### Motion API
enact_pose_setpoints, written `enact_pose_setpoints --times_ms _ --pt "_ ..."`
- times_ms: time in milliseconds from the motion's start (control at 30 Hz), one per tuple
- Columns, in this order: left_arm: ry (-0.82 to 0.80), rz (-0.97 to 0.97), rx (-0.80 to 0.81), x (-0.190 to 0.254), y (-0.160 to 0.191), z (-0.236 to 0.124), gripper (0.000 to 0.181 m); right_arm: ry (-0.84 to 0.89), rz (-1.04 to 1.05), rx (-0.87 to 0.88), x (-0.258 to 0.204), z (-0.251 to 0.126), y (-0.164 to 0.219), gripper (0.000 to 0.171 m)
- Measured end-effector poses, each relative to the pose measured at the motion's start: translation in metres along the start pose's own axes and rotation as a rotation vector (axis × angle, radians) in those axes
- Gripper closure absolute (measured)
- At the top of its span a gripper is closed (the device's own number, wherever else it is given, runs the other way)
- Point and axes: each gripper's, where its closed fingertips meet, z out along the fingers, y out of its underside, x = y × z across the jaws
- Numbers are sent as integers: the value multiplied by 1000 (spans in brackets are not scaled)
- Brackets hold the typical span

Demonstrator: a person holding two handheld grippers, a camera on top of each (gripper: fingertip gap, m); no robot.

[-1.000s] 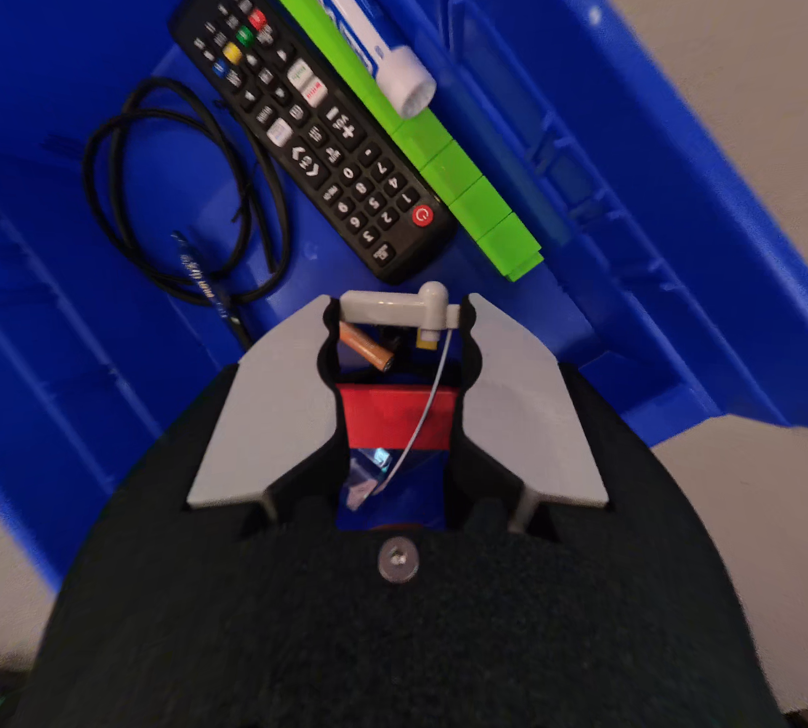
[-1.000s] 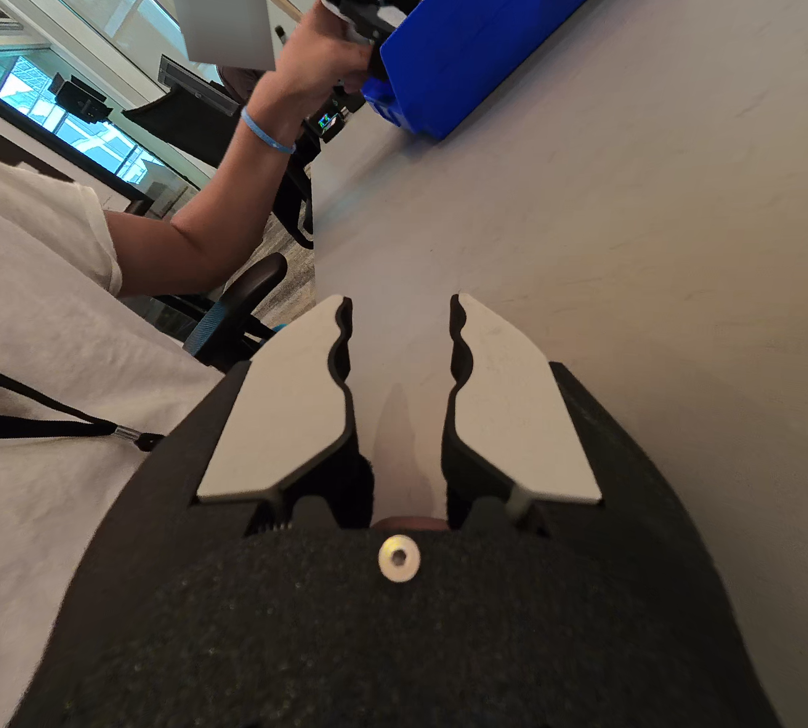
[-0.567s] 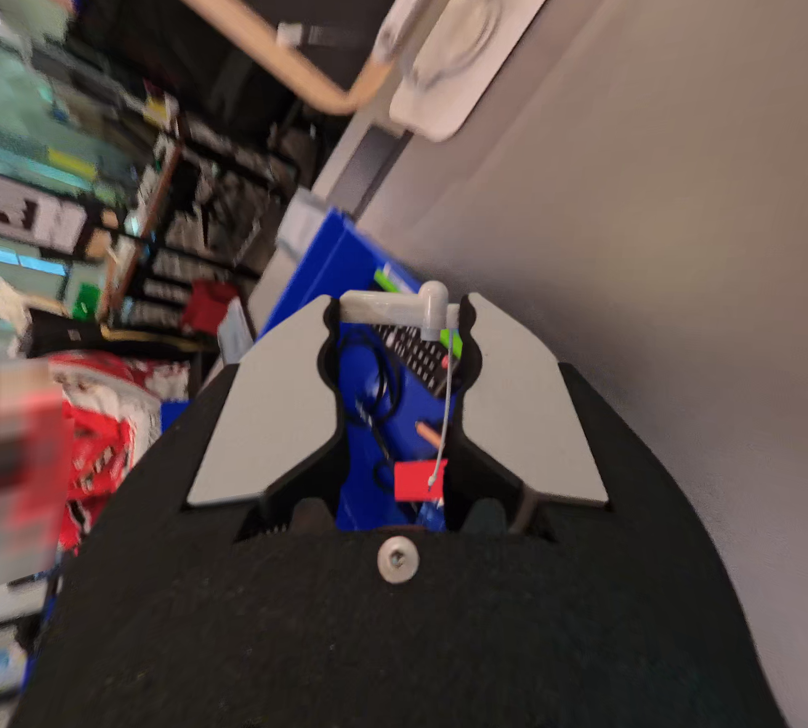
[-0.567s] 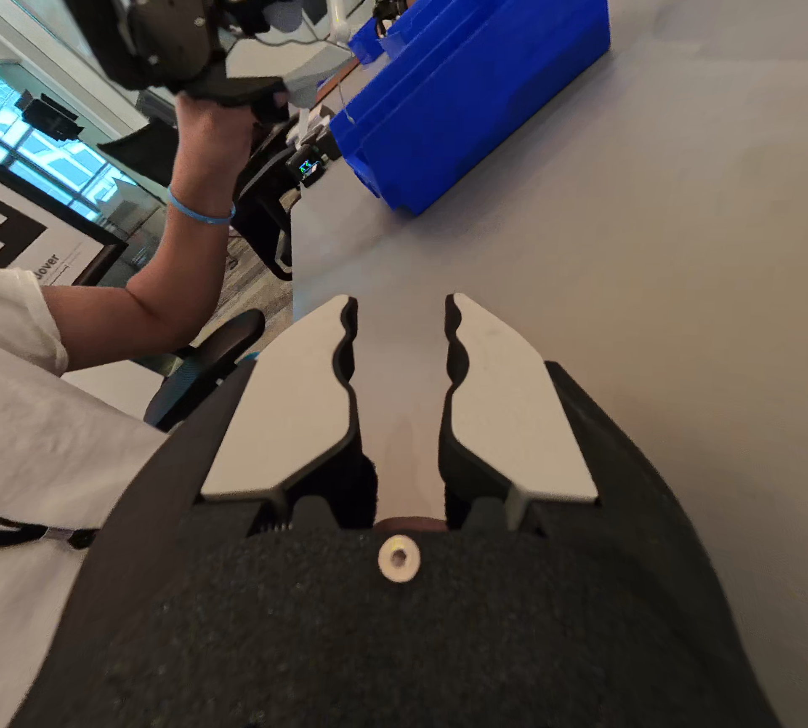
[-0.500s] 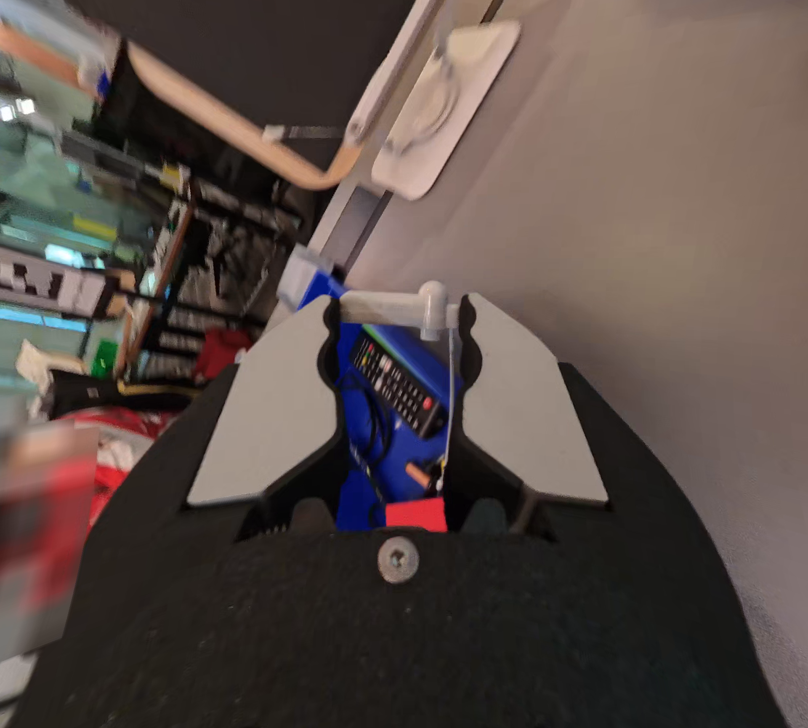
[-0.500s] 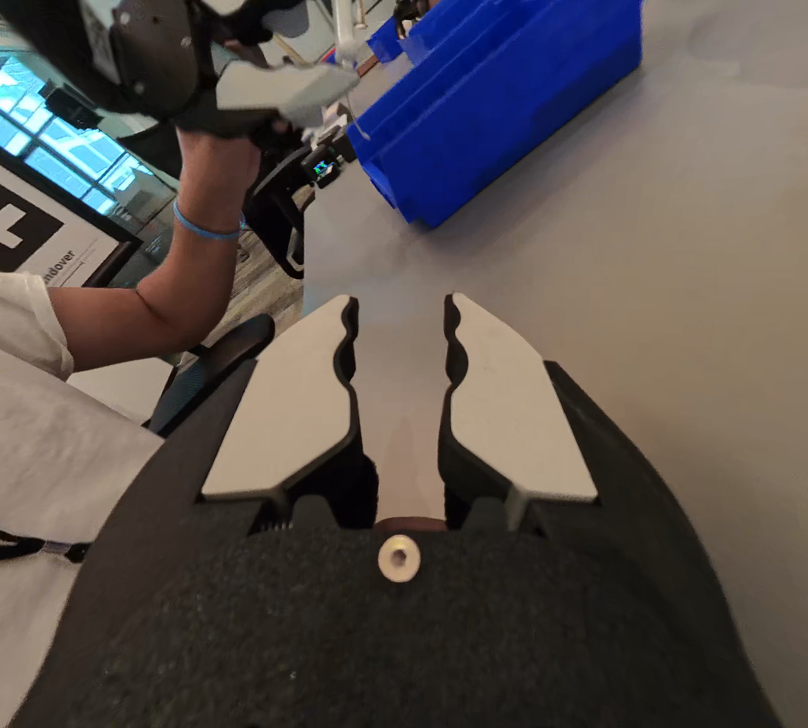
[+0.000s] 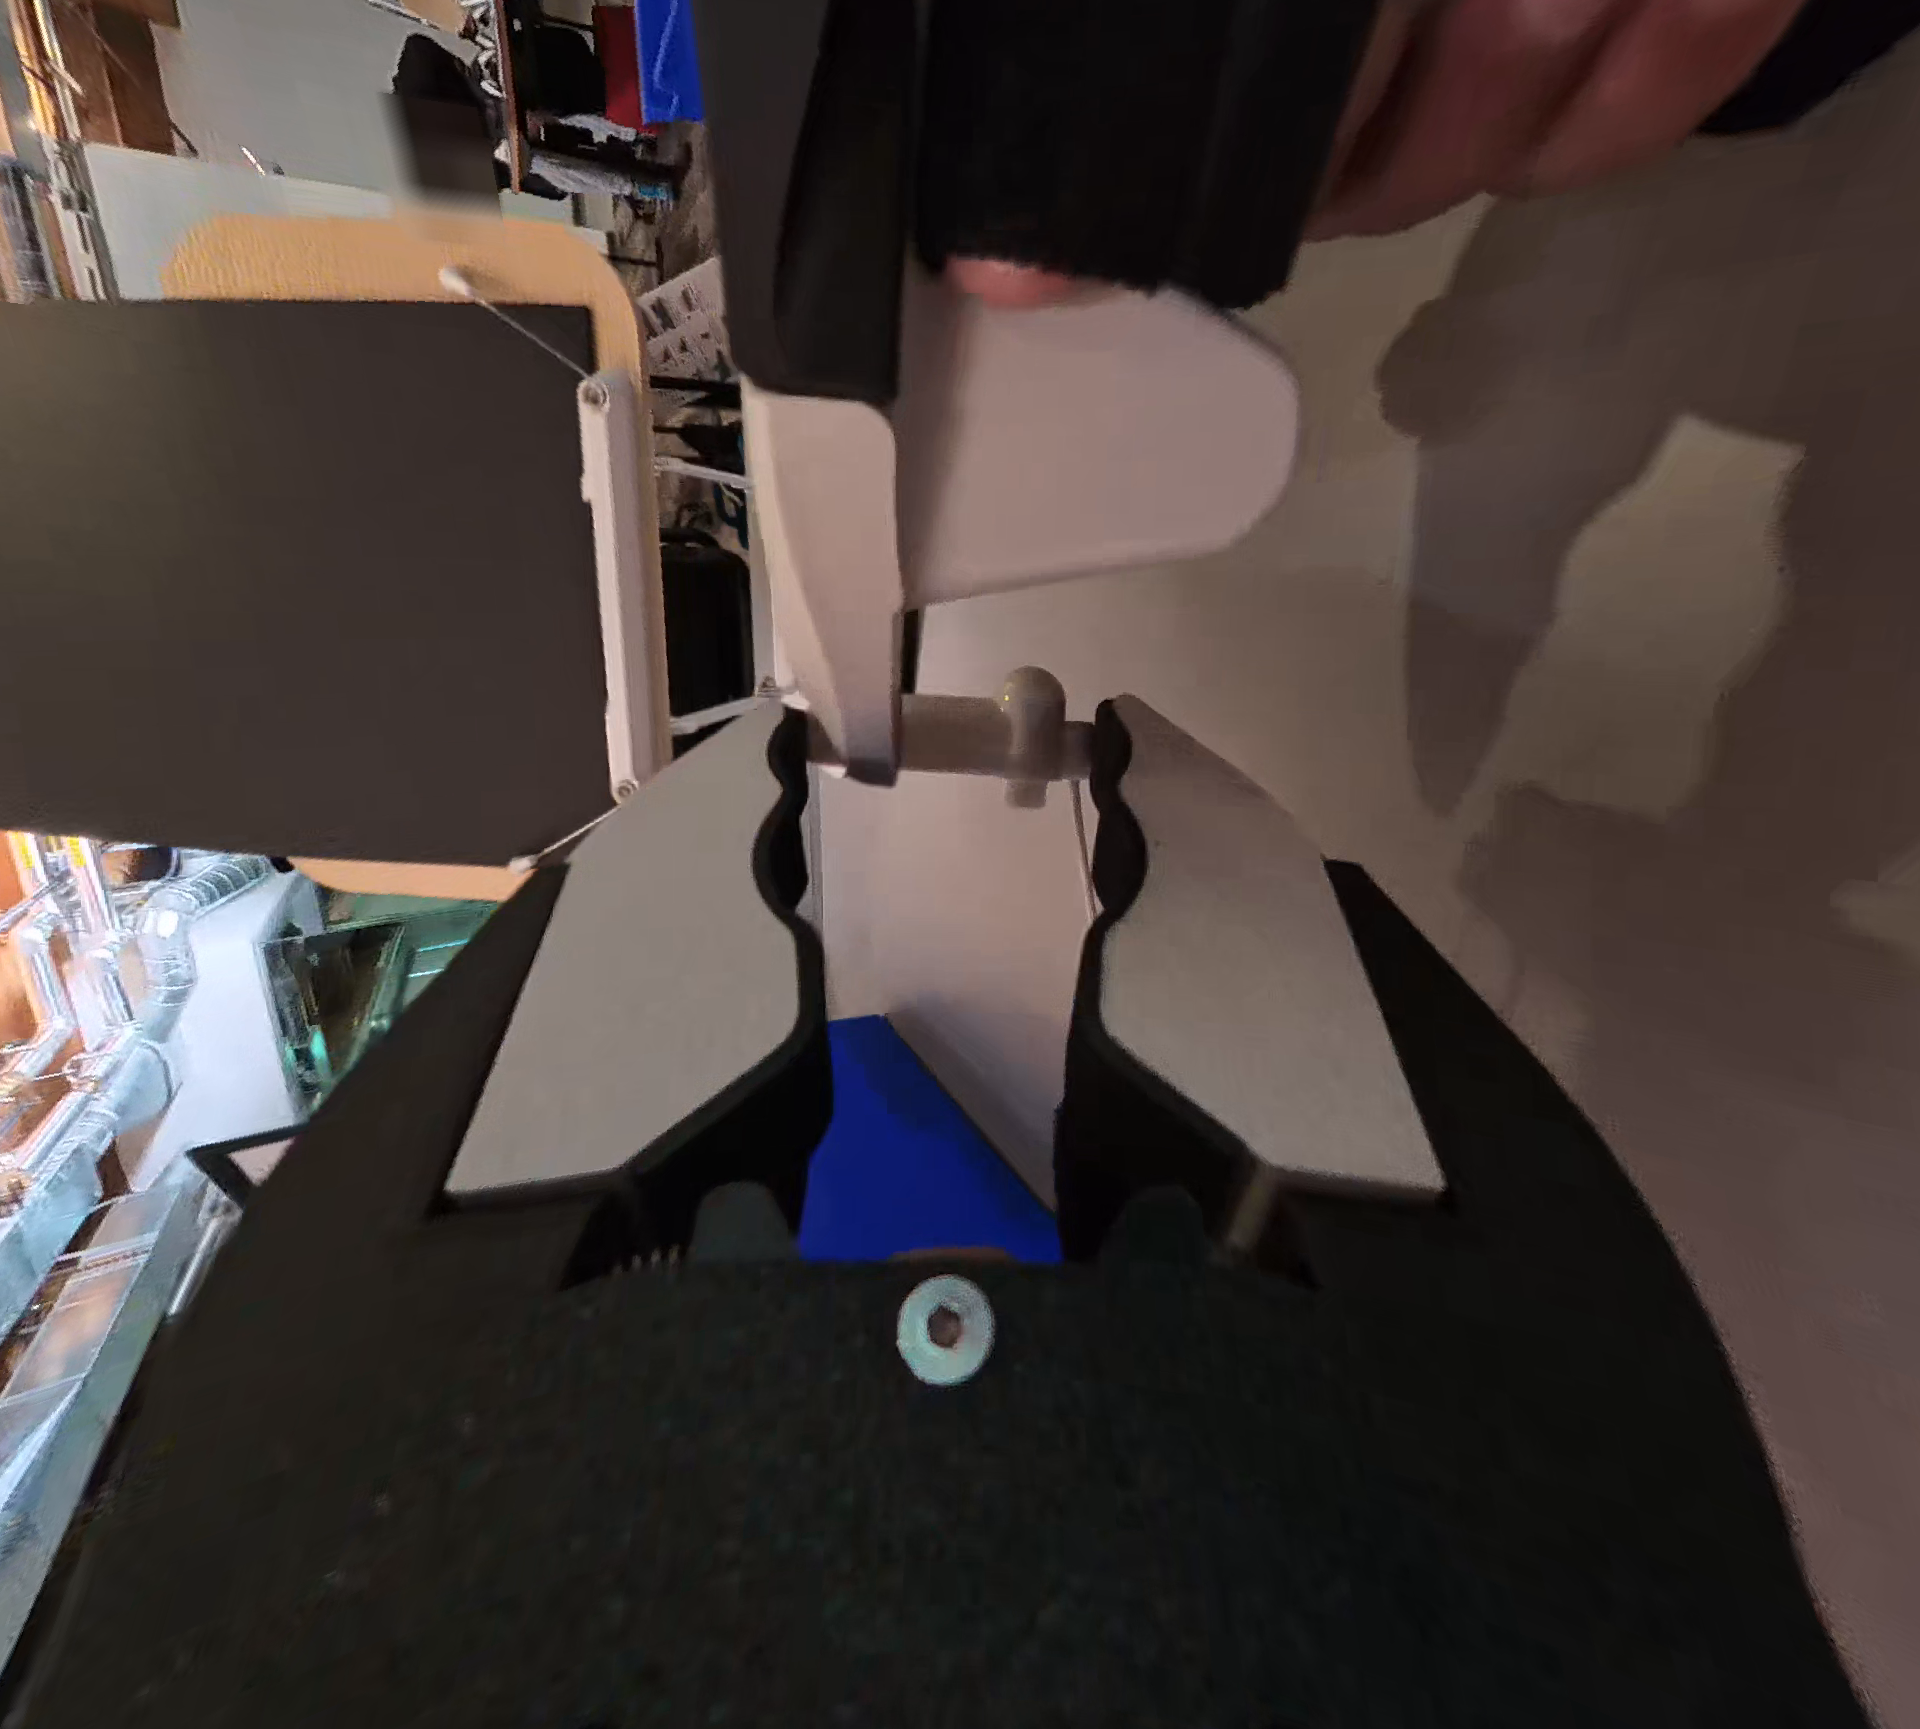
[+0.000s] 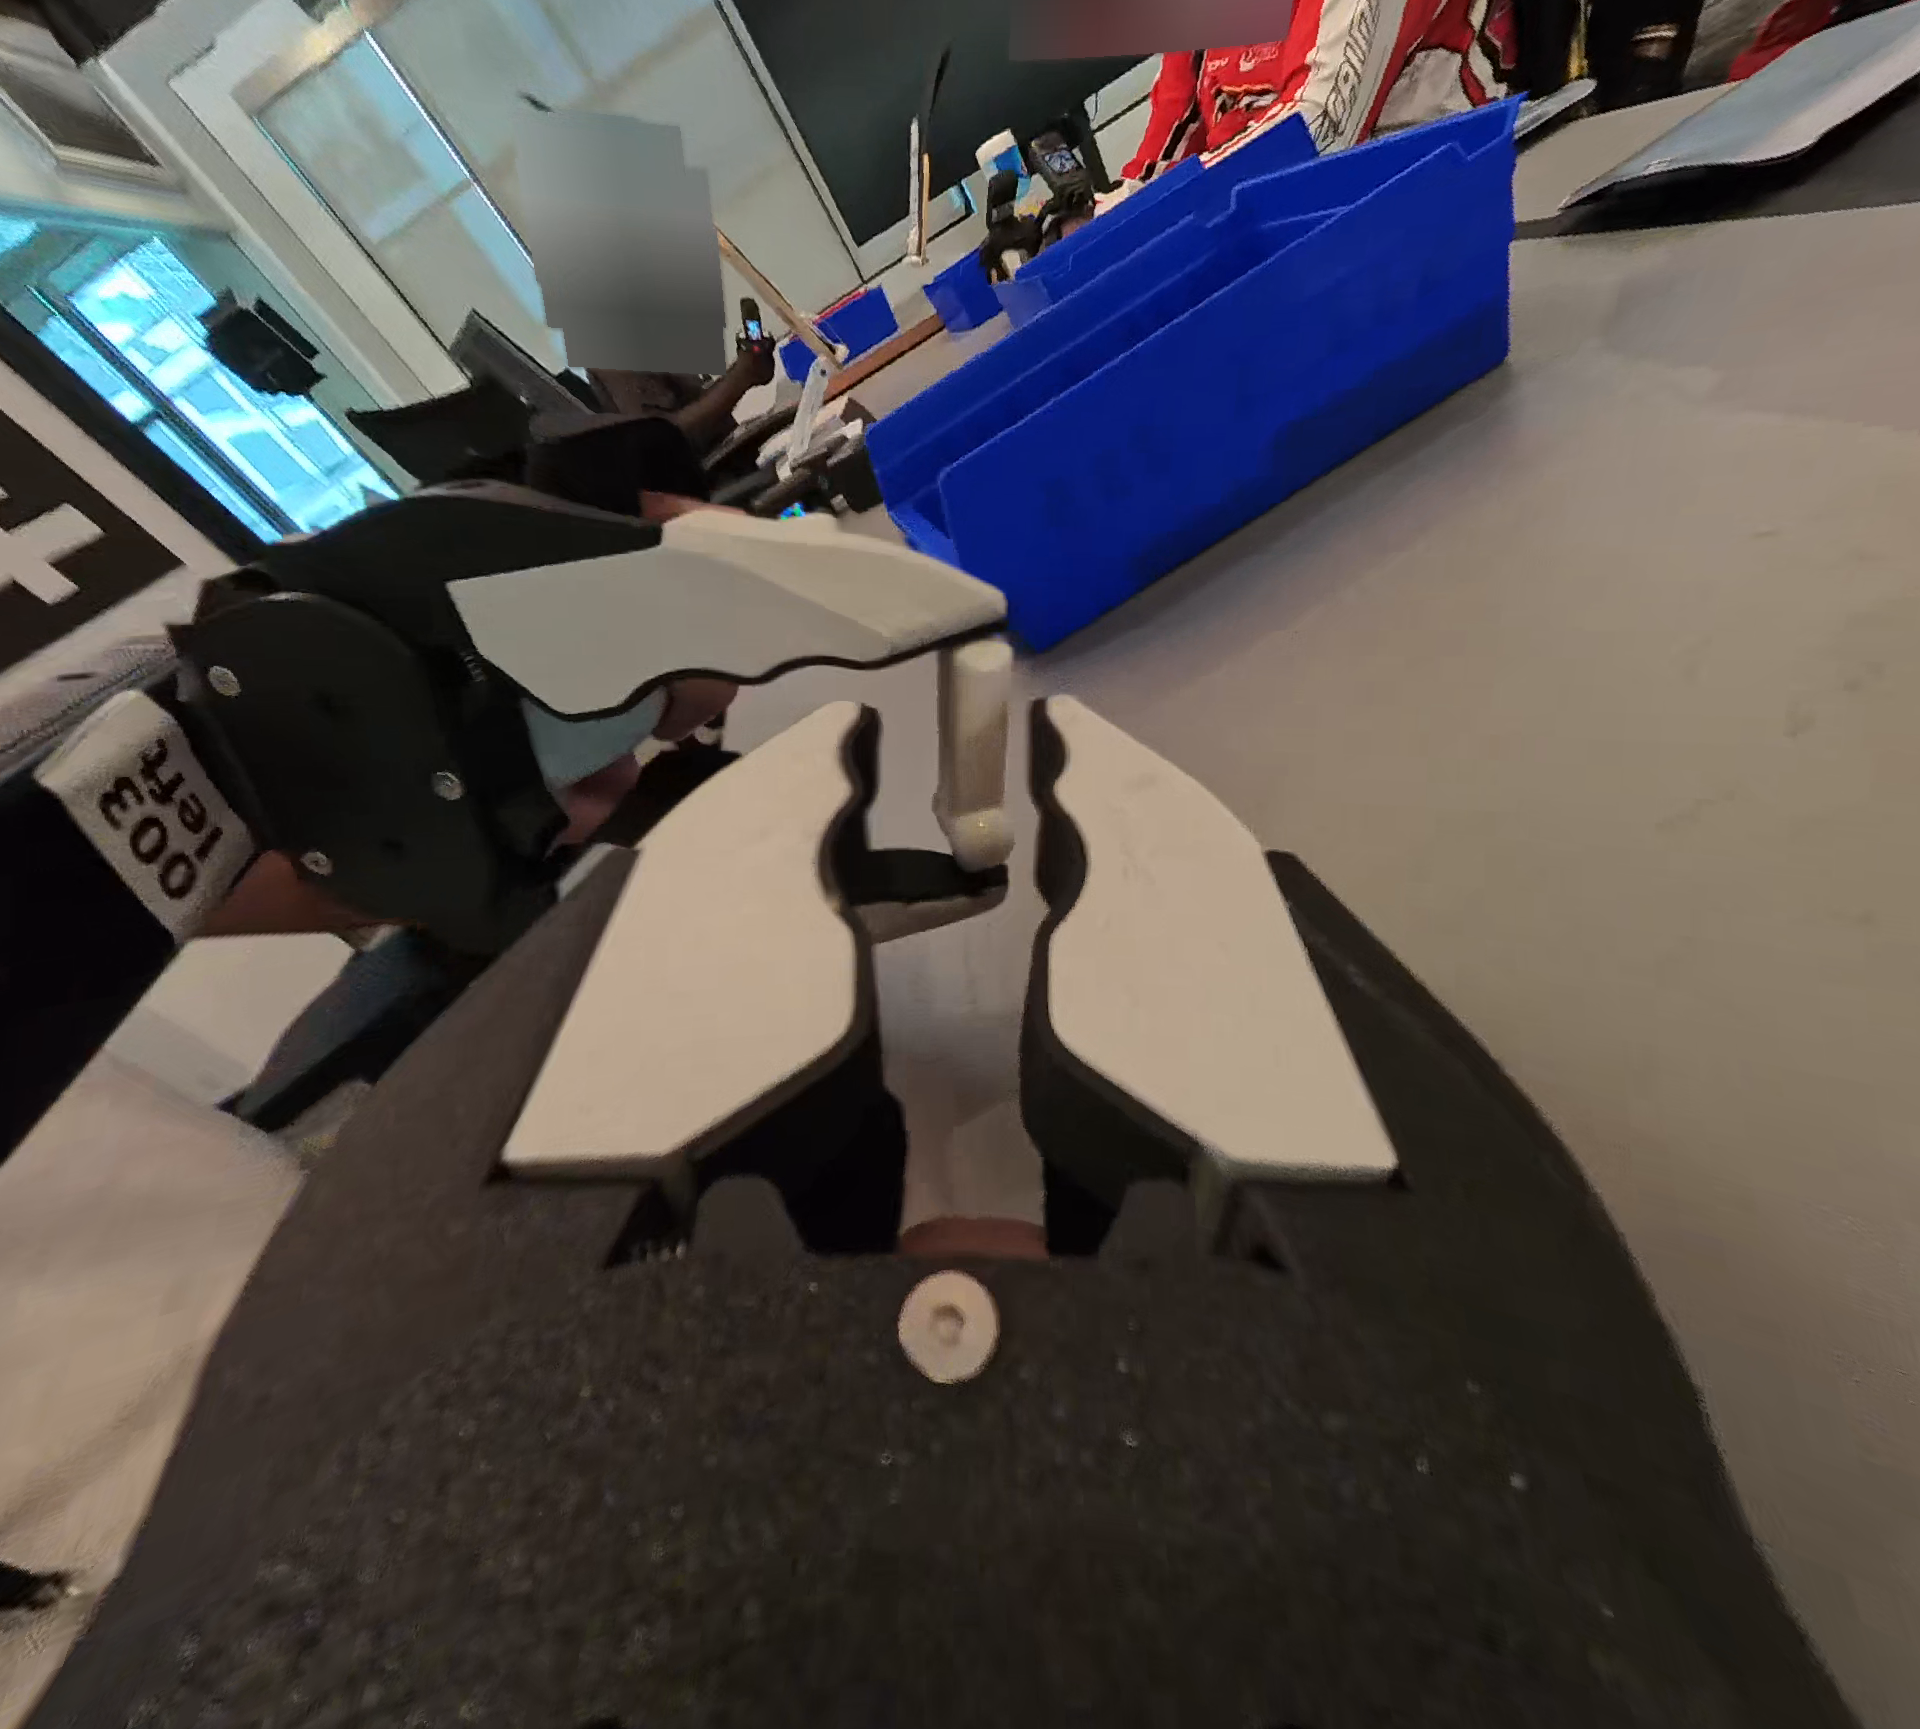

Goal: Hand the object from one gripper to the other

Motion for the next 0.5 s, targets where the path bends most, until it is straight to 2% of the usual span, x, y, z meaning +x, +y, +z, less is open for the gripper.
enact_pose_setpoints --times_ms 33,67,133,233,300,433,500 --pt "-4 -5 5 1 -2 0 129 11 -30 -17 2 -3 1 157" --pt "0 -25 12 2 -4 0 129 20 -62 -37 4 -5 2 161" --pt "-2 -77 37 2 -8 -2 129 -17 -82 -48 2 -8 2 160" --pt "-12 -70 59 5 -13 -6 129 -78 -5 -71 -2 -5 7 146" --pt "-26 -62 69 7 -16 -7 129 -113 0 -119 -6 -3 15 159" --pt "-59 -77 66 6 -15 -7 129 -81 -41 -135 -4 -4 15 159" --pt "-40 -155 26 10 -5 -9 134 -38 -13 -125 6 -7 14 159"
